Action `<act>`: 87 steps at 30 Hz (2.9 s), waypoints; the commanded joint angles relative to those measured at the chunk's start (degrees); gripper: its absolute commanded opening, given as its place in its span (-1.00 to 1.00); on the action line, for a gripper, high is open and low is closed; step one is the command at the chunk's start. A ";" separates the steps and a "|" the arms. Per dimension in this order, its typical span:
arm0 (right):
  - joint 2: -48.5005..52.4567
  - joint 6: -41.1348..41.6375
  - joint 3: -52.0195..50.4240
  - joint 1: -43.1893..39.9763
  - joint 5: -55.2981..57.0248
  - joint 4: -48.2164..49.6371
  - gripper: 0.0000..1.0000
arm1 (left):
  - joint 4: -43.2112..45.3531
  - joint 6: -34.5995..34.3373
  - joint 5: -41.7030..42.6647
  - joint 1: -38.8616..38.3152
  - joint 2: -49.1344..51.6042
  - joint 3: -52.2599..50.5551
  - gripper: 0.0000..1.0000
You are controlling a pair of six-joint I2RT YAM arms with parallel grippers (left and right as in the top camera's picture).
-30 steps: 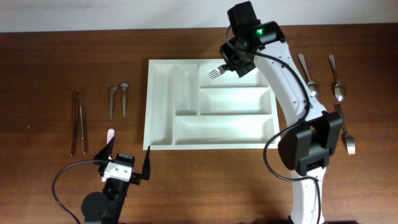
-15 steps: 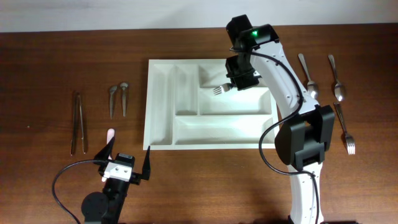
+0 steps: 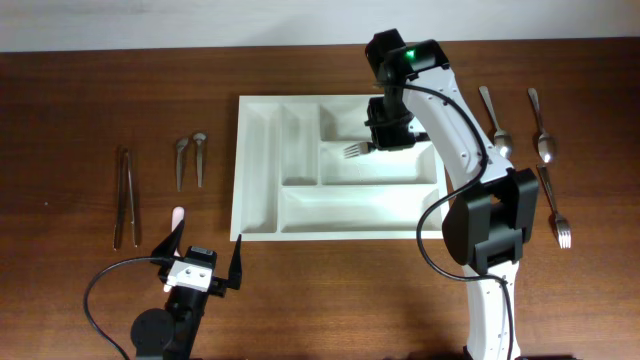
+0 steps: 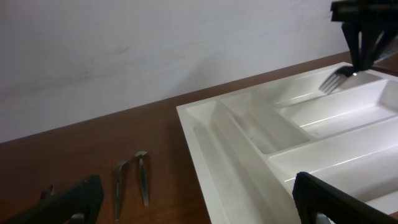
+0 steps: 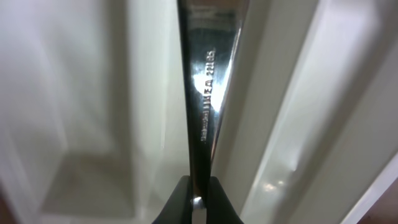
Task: Pack container
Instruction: 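Lower the fork into the middle tray compartment and release, then move the right gripper back to the remaining fork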
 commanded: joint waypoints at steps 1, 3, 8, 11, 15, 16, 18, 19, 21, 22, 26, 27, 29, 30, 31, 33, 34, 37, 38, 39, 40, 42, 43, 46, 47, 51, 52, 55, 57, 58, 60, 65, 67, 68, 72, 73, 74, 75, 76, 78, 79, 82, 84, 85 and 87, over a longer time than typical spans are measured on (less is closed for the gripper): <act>0.11 2.25 -3.65 0.33 1.62 -0.17 -0.92 | -0.28 -0.28 0.00 -0.22 -0.44 -0.20 0.99; 0.11 2.23 -5.49 0.57 1.53 1.16 -0.92 | -0.28 -0.28 0.00 -0.22 -0.44 -0.20 0.98; 0.11 2.21 -7.08 1.77 1.55 4.59 -0.81 | -0.28 -0.31 0.00 -0.22 -0.44 -0.20 0.99; 0.11 2.19 -7.08 2.62 0.61 7.54 -0.77 | -0.28 -0.28 0.00 -0.22 -0.44 -0.20 0.98; 0.11 2.21 -7.08 3.82 0.07 10.43 -0.72 | -0.28 -0.31 0.00 -0.22 -0.44 -0.20 0.98; 0.11 2.19 -7.08 3.98 0.63 10.78 -0.71 | -0.28 -0.28 0.00 -0.22 -0.44 -0.20 0.98; 0.11 2.10 -7.08 4.00 1.88 10.82 -0.67 | -0.28 -0.28 0.00 -0.22 -0.44 -0.20 0.98; 0.11 1.49 -7.08 3.93 2.75 10.82 -0.65 | -0.28 -0.31 0.00 -0.22 -0.44 -0.20 0.98; 0.11 -0.68 -7.08 3.76 6.16 10.82 -0.55 | -0.28 -0.28 0.00 -0.22 -0.44 -0.20 0.98; 0.09 -3.06 -7.08 3.56 8.83 10.80 -0.48 | -0.28 -0.31 0.00 -0.22 -0.44 -0.20 0.98; 0.04 -14.53 -6.88 2.38 17.46 10.80 -0.14 | -0.28 -0.28 0.00 -0.22 -0.44 -0.20 0.99; -0.02 -19.45 -6.43 1.90 19.58 10.80 -0.11 | -0.28 -0.28 0.00 -0.22 -0.44 -0.20 0.98; -0.02 -28.59 -4.81 0.87 23.12 10.71 -0.03 | -0.28 -0.28 0.00 -0.22 -0.44 -0.20 0.99; -0.04 -33.73 -3.61 0.33 24.92 10.58 0.04 | -0.28 -0.28 0.00 -0.22 -0.44 -0.20 0.98; -0.11 -39.36 -2.25 -0.31 26.60 10.43 0.11 | -0.28 -0.28 0.00 -0.22 -0.44 -0.20 0.98; -0.52 -53.42 0.87 -1.90 29.68 9.79 0.26 | -0.28 -0.28 0.00 -0.22 -0.44 -0.20 0.99; -0.96 -60.85 2.34 -2.71 30.51 9.25 0.35 | -0.28 -0.31 0.00 -0.22 -0.44 -0.20 0.98; -2.45 -82.34 6.73 -5.79 30.51 5.99 0.97 | -0.28 -0.28 0.00 -0.22 -0.44 -0.20 0.98; -2.99 -86.62 7.91 -6.93 30.51 4.74 0.97 | -0.28 -0.28 0.00 -0.22 -0.44 -0.20 0.98; -3.50 -90.14 9.07 -8.17 30.51 3.19 0.97 | -0.28 -0.28 0.00 -0.22 -0.44 -0.20 0.98; -4.09 -92.80 10.14 -9.51 30.53 1.57 0.97 | -0.28 -0.28 0.00 -0.22 -0.44 -0.20 0.98; -5.51 -96.50 11.96 -12.66 30.40 -1.66 0.97 | -0.28 -0.28 0.00 -0.22 -0.44 -0.20 0.98; -6.25 -98.79 12.48 -14.19 30.16 -3.26 0.97 | -0.28 -0.28 0.00 -0.22 -0.44 -0.20 0.98; -8.55 -106.60 12.70 -19.19 28.50 -9.73 0.97 | -0.28 -0.28 0.00 -0.22 -0.44 -0.20 0.98; -9.11 -108.87 12.70 -20.85 26.77 -12.26 0.97 | -0.28 -0.28 0.00 -0.22 -0.44 -0.20 0.98; -11.21 -117.50 10.73 -28.48 12.68 -15.04 0.97 | -0.28 -0.28 0.00 -0.22 -0.44 -0.20 0.98; -11.43 -118.20 10.14 -30.42 10.60 -15.04 0.97 | -0.28 -0.28 0.00 -0.22 -0.44 -0.20 0.98; -11.34 -120.28 7.30 -35.47 10.10 -15.04 0.97 | -0.28 -0.28 0.00 -0.22 -0.44 -0.20 0.99; -11.32 -123.69 2.93 -38.77 10.49 -14.58 0.97 | -0.28 -0.28 0.00 -0.22 -0.44 -0.20 0.98; -11.34 -123.78 1.57 -39.45 10.47 -13.97 0.97 | -0.28 -0.28 0.00 -0.22 -0.44 -0.20 0.98; -11.28 -125.04 -2.78 -41.38 10.36 -11.54 0.97 | -0.28 -0.31 0.00 -0.22 -0.44 -0.20 0.98; -11.26 -130.35 -13.20 -42.93 10.82 -3.82 0.97 | -0.28 -0.28 0.00 -0.22 -0.44 -0.20 0.98; -11.26 -130.33 -16.72 -42.95 11.76 0.33 0.97 | -0.28 -0.28 0.00 -0.22 -0.44 -0.20 0.98; -11.26 -130.38 -18.03 -42.95 12.35 2.01 0.97 | -0.28 -0.28 0.00 -0.22 -0.44 -0.20 0.99; -11.26 -131.01 -22.91 -43.23 14.71 8.55 0.97 | -0.28 -0.28 0.00 -0.22 -0.44 -0.20 0.98; -11.23 -130.99 -24.06 -43.34 14.67 10.01 0.97 | -0.28 -0.28 0.00 -0.22 -0.44 -0.20 0.98; -11.08 -130.99 -25.16 -43.43 14.67 11.15 0.97 | -0.28 -0.28 0.00 -0.22 -0.44 -0.20 0.98; -10.78 -131.01 -26.05 -43.43 14.71 11.82 0.97 | -0.28 -0.28 0.00 -0.22 -0.44 -0.20 0.99; -10.38 -130.99 -26.86 -43.43 14.69 12.37 0.97 | -0.28 -0.31 0.00 -0.22 -0.44 -0.20 0.99; -9.38 -130.97 -27.76 -43.41 14.67 12.74 0.97 | -0.28 -0.28 0.00 -0.22 -0.44 -0.20 0.98; -8.66 -130.99 -27.87 -43.41 14.71 12.72 0.97 | -0.28 -0.31 0.00 -0.22 -0.44 -0.20 0.98; -7.21 -130.99 -27.87 -43.65 14.47 13.60 0.97 | -0.28 -0.28 0.00 -0.22 -0.44 -0.20 0.98; -6.62 -131.21 -27.87 -43.93 13.53 14.34 0.97 | -0.28 -0.28 0.00 -0.22 -0.44 -0.20 0.98; -6.16 -132.19 -27.87 -44.13 12.57 14.47 0.97 | -0.28 -0.28 0.00 -0.22 -0.44 -0.20 0.99; -5.46 -132.78 -27.87 -44.70 11.80 14.43 0.97 | -0.28 -0.28 0.00 -0.22 -0.44 -0.20 0.99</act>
